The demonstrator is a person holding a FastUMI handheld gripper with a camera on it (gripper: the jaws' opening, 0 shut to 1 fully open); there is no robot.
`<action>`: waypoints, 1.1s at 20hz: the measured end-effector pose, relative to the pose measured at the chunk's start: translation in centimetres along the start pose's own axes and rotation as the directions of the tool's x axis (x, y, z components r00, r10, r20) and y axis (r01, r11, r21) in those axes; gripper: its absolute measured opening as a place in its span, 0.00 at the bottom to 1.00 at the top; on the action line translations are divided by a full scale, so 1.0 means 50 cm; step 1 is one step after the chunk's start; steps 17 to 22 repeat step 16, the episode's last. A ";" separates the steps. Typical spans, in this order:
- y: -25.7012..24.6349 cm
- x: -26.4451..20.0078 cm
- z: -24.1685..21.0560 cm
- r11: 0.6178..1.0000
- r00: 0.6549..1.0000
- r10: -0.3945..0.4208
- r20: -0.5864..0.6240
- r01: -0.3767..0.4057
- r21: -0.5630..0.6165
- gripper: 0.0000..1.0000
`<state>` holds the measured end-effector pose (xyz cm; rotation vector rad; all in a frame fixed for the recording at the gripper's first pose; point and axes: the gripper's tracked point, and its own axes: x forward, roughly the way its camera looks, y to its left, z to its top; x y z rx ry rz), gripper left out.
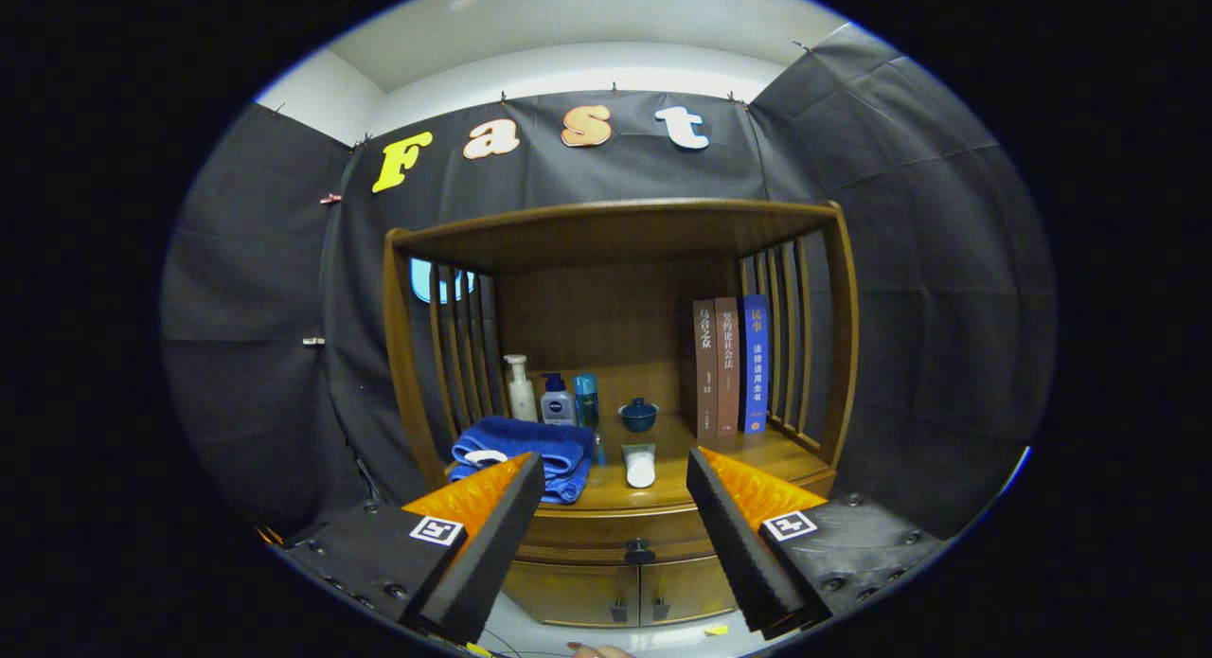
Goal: Pull open the drawer, take out the items inside it, and place them on the countertop above the cabinet.
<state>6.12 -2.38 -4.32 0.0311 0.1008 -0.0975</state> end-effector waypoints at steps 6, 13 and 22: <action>0.020 -0.090 0.058 0.999 0.998 0.024 0.052 -0.023 -0.033 0.99; 0.032 -0.121 0.075 0.998 0.997 0.028 0.069 -0.024 -0.063 0.99; 0.030 -0.121 0.078 0.998 0.997 0.027 0.069 -0.023 -0.062 0.99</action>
